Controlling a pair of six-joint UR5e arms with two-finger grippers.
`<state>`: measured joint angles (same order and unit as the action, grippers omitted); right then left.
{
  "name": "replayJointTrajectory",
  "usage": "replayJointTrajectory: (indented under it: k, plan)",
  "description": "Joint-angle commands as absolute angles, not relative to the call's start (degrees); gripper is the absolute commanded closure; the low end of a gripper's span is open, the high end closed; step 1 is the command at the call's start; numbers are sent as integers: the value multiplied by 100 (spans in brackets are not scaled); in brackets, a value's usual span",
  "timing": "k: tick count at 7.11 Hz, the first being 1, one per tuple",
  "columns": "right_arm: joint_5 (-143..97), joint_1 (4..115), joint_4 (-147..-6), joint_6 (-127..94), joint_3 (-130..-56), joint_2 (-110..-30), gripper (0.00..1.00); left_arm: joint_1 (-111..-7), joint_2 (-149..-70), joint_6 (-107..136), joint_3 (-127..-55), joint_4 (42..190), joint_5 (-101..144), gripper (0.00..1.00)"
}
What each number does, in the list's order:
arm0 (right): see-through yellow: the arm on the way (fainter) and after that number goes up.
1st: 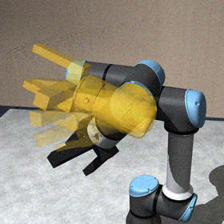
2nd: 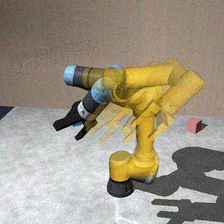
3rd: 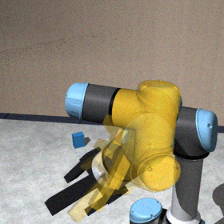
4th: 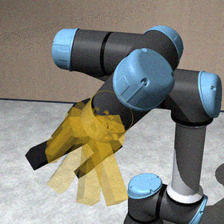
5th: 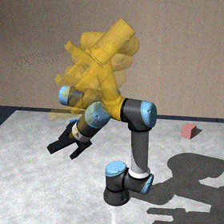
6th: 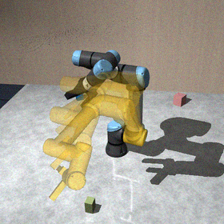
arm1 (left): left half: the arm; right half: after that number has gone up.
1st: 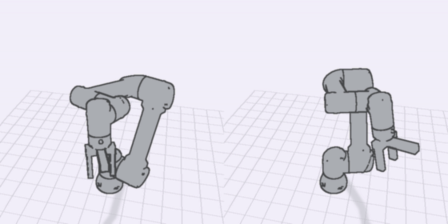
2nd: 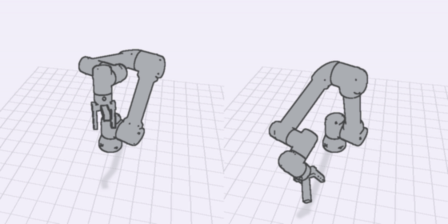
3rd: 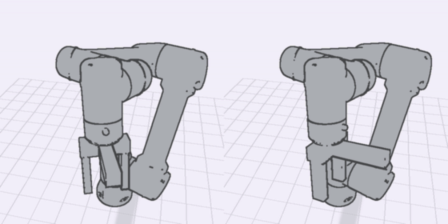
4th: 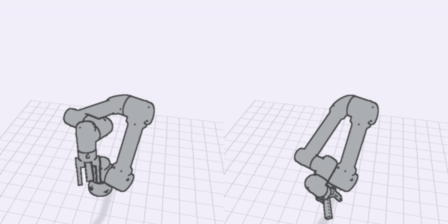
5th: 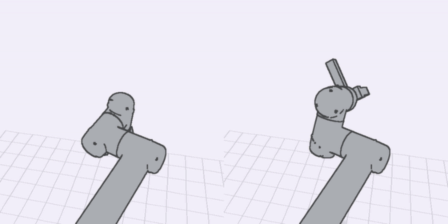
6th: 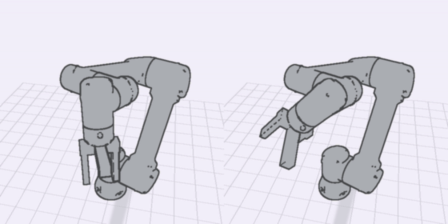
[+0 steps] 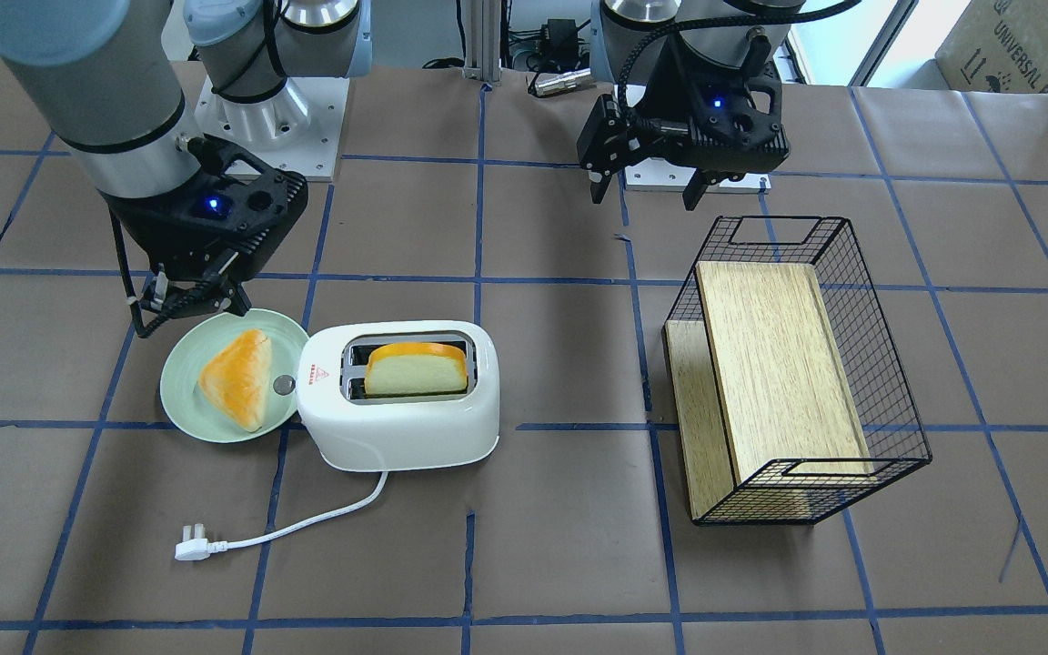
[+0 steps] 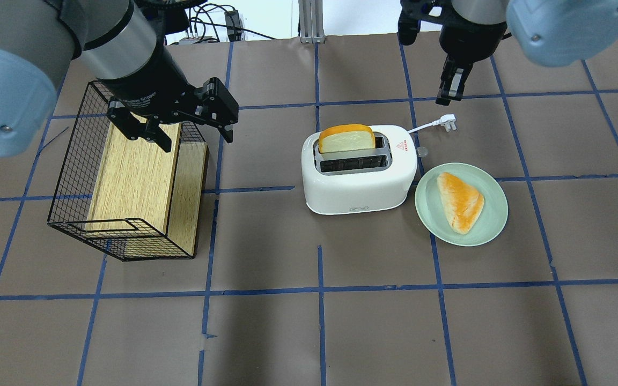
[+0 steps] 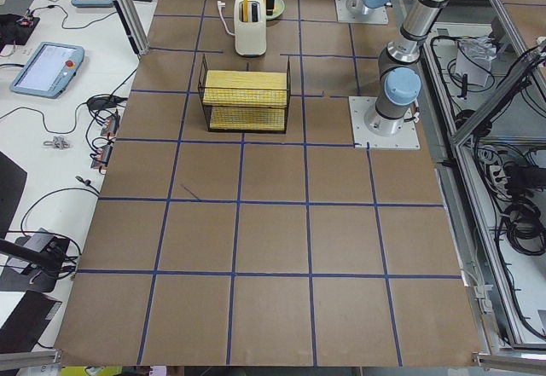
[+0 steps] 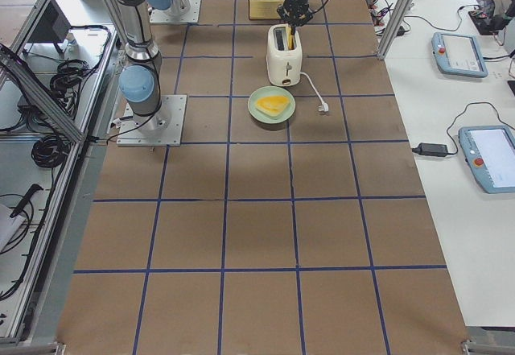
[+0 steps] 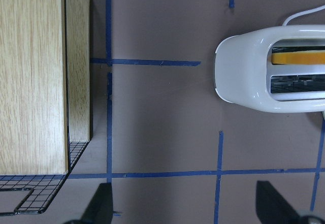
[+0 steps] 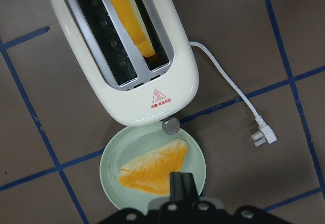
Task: Press toaster with right arm
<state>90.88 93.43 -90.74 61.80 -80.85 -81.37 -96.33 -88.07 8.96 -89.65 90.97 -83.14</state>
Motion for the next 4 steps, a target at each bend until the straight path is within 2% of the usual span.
replayJointTrajectory:
  k: [1, 2, 4]
  plan:
    - [9115, 9369, -8422, 3932, -7638, -8435, 89, -9633, -8807, 896, -8965, 9097, -8314, 0]
    - [9158, 9343, -8394, 2745, -7664, -8429, 86, -9633, -8807, 896, -8965, 9097, -8314, 0]
    - [8390, 9229, -8252, 765, -7699, -8411, 75, -9633, -8807, 896, -8965, 9097, -8314, 0]
